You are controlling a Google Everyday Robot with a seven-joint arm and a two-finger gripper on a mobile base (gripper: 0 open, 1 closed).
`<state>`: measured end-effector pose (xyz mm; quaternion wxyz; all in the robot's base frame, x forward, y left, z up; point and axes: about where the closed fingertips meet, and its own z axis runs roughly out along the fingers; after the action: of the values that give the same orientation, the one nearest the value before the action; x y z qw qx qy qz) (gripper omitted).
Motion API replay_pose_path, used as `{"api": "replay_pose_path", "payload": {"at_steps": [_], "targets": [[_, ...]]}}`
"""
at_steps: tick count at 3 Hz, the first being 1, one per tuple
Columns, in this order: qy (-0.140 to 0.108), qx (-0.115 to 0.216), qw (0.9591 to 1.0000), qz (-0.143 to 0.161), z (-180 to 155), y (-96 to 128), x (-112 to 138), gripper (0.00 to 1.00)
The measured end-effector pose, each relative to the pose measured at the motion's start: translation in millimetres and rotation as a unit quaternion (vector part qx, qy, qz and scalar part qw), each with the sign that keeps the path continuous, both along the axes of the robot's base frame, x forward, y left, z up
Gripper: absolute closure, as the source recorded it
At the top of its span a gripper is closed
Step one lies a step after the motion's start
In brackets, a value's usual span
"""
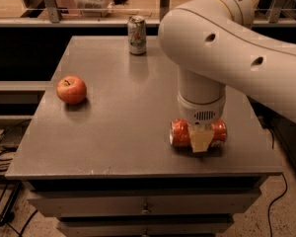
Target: Place coke can upright
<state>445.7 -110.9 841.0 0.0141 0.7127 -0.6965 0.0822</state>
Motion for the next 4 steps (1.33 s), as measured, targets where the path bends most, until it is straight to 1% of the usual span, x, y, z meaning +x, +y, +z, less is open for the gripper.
{"api": "replay_pose_path", "payload": {"at_steps": [1,2,3,4], "targets": [[-0.008,0.022,0.9997,0.0,15.4,3.1,1.4,0.87],[-0.019,0.075,0.997,-0.001,36.9,3.8,3.6,1.0],[-0.023,0.164,0.9861,-0.003,54.0,2.2,5.7,1.0],[-0.028,0.26,0.965,-0.012,65.4,-0.8,7.6,1.0]]}}
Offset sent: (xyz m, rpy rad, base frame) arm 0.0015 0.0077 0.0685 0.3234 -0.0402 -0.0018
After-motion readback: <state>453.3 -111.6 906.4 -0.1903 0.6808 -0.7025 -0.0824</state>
